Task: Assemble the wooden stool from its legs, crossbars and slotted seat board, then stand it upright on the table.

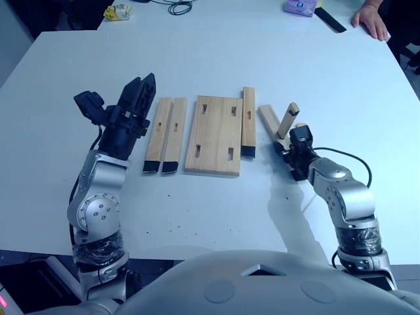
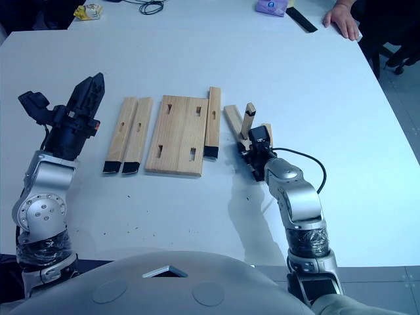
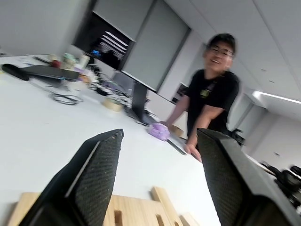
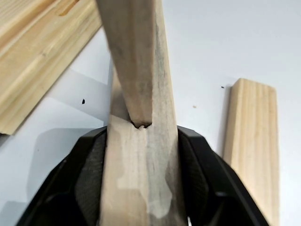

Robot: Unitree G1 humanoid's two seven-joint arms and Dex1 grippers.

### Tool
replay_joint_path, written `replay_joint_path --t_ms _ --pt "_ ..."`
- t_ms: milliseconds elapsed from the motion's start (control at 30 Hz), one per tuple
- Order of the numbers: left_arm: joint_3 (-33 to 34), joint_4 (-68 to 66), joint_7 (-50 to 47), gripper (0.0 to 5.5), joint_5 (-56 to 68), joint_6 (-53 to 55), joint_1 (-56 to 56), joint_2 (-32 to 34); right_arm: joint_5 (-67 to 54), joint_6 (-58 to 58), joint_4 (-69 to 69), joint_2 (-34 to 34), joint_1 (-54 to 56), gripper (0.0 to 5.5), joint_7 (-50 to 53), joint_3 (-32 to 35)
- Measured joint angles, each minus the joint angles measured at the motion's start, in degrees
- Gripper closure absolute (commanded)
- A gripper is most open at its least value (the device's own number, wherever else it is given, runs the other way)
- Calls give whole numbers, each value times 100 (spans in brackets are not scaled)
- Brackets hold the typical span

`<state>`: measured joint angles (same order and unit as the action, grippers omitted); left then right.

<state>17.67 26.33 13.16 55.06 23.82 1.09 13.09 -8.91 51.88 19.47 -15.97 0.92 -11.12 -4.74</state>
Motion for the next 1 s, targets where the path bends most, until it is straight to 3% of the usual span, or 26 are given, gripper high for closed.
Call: replay_joint_path --t_ms 200,333,400,533,1000 --pt "21 3 -524 264 223 191 -712 -4 -376 -481 -560 -316 1249 345 -627 763" --pt "-17 -217 -343 264 683 446 -969 5 -1387 -372 -1028 -592 2380 345 -1450 1596" --pt "-69 -437 -182 235 948 607 -1143 -2 -2008 -41 -1304 -736 2791 345 -1970 1876" --pt "-317 -545 119 177 1336 851 -1435 -52 -3062 587 -1436 -721 3216 345 -2731 1962" --pt "-690 -221 516 175 3211 1602 -1662 -161 -5580 2107 -1424 -105 4026 345 -2908 2067"
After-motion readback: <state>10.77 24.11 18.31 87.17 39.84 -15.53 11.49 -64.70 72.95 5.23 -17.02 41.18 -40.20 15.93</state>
